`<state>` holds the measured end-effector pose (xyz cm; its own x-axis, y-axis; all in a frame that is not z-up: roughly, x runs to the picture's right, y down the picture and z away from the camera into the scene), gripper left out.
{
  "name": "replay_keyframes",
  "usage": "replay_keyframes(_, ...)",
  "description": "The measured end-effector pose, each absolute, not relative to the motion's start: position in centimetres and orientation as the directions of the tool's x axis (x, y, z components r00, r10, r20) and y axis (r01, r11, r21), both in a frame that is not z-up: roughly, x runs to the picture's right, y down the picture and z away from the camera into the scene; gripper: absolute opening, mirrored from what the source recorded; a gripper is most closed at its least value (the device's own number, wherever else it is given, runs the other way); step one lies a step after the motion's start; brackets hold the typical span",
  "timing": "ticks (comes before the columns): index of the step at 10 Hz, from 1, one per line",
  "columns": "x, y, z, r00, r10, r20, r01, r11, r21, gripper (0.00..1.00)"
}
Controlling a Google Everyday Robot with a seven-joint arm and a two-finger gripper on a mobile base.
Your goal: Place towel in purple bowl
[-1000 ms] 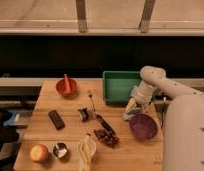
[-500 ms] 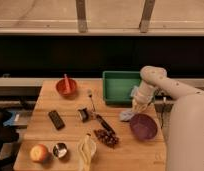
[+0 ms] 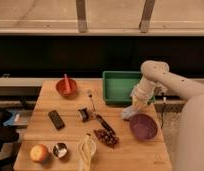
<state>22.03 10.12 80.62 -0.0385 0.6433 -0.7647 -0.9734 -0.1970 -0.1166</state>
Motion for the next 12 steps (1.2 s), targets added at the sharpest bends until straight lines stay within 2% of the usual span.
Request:
replay_keyframes(4, 23.3, 7.1, 74.6, -0.068, 0.714, -0.697, -0.964, -0.227, -0.138, 0.14)
replay_keyframes(6, 25.0, 7.5, 72.1, -0.094, 0.736, -0.670, -0.964, -0.235, -0.123, 0.14)
replay_keyframes(12, 27.8, 10.6, 69.8, -0.158, 0.722, -0.674, -0.962, -0.267, -0.061, 0.14)
